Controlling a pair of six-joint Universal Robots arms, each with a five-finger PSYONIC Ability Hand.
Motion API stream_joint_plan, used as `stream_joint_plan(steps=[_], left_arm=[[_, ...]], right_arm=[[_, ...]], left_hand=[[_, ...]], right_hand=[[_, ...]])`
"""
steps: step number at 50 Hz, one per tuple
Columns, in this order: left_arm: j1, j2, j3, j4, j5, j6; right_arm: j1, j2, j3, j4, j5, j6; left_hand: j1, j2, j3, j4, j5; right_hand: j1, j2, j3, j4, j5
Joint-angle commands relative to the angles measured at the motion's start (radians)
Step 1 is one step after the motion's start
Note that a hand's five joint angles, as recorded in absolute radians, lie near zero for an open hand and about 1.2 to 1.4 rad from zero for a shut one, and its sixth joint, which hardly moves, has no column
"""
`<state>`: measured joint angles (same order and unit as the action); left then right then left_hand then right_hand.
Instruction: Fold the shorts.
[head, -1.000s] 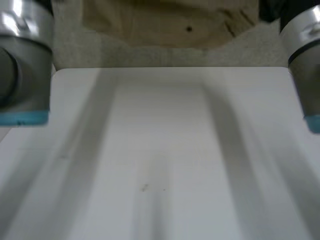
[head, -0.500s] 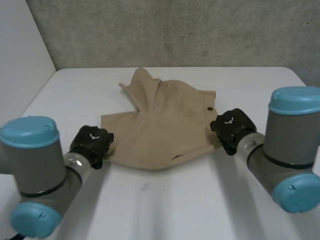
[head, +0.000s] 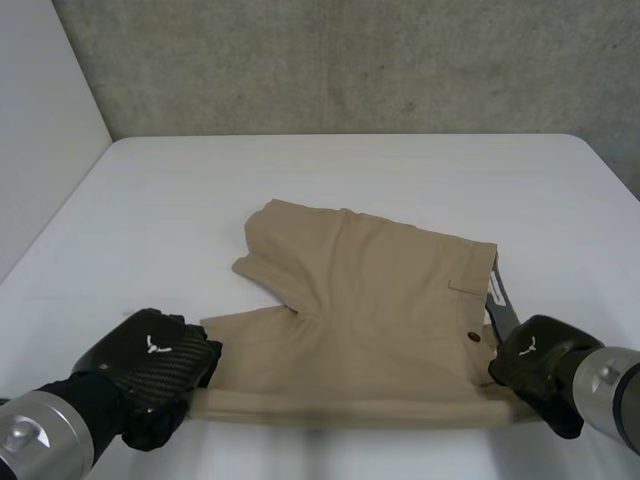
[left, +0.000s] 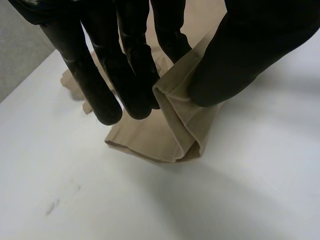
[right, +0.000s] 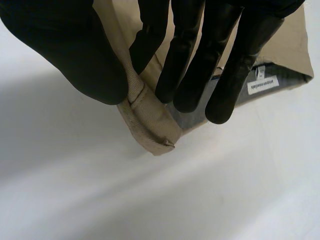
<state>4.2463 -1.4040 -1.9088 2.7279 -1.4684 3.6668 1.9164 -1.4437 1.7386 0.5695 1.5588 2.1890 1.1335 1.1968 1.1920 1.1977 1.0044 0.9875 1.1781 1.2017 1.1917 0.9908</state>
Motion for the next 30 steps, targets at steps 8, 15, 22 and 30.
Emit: stream_joint_plan(steps=[8, 15, 22, 30], left_arm=[[0.035, -0.412, 0.238, 0.171, -0.006, 0.062], [0.023, -0.591, 0.408, 0.262, -0.044, 0.062], [0.011, -0.668, 0.433, 0.276, -0.053, 0.064], [0.02, -0.635, 0.442, 0.349, -0.049, 0.058]], right_arm=[[0.004, 0.085, -0.074, -0.25, -0.005, 0.064], [0.006, 0.134, -0.085, -0.344, 0.0, 0.103], [0.006, 0.166, -0.068, -0.346, -0.002, 0.104], [0.004, 0.166, -0.048, -0.347, -0.002, 0.104]], left_hand=[[0.263, 0.199, 0.204, 0.199, 0.217], [0.263, 0.199, 0.204, 0.199, 0.217], [0.127, 0.063, 0.068, 0.062, 0.081], [-0.77, -0.834, -0.829, -0.835, -0.816]], right_hand=[[0.409, 0.218, 0.195, 0.205, 0.231], [0.409, 0.218, 0.195, 0.205, 0.231], [0.409, 0.218, 0.195, 0.205, 0.231], [0.409, 0.218, 0.195, 0.205, 0.231]])
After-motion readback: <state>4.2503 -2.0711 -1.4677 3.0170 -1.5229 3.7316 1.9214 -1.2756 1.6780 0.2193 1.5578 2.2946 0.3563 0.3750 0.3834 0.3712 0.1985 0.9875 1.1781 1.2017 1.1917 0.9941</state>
